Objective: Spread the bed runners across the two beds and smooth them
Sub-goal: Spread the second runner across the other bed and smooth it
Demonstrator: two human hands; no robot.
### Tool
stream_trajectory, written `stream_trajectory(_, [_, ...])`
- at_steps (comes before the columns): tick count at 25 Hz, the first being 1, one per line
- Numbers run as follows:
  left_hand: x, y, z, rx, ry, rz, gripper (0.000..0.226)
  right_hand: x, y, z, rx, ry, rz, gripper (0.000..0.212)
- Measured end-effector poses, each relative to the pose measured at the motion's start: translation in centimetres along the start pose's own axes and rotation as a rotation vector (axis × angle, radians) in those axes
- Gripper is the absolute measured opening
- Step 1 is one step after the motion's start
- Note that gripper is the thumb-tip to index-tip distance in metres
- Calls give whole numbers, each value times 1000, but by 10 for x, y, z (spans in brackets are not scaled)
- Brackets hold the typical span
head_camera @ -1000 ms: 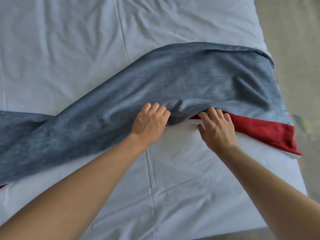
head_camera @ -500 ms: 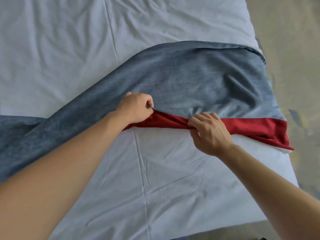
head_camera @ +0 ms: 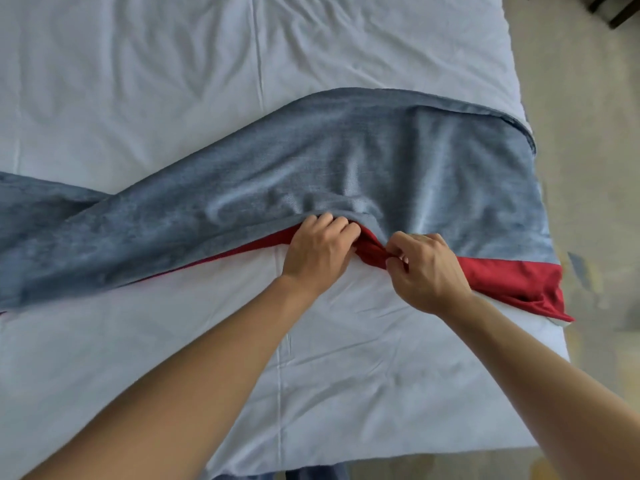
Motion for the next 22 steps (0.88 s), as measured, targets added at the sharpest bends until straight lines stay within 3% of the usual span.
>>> stream_trajectory(2, [1,10,-2,184,14,-101,6,6,0,-2,-6,92,-91,15])
stream_trajectory(5, [-4,30,-21,722,132,-217,3,22,-14,-18,65,209,-136,21])
stream_trajectory(7, [-8,41,-32,847,185,-283,7,34,-27,-28,74,205,-109,19])
stream_trajectory(10, [-8,51,-44,580,136,-277,14,50,-41,-26,27,206,-80,25])
stream_trajectory(14, [46,76,-62,211,222,-249,3,84,-61,4,-18,253,-77,15])
stream_trajectory(18, [127,112,-67,116,346,-99,3,134,-87,44,-49,328,-77,14])
stream_trajectory(22, [219,142,-89,66,509,96,21,188,-117,80,-11,396,-83,24])
Point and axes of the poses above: each hand's wrist, its own z-axis towards the middle knuckle, its own y-axis out of the back of the hand, x = y × z, the point moved 1 cm from there along z, towards the middle knuckle, and after that the axes turned 12 degrees about -x, right-handed, at the moved point
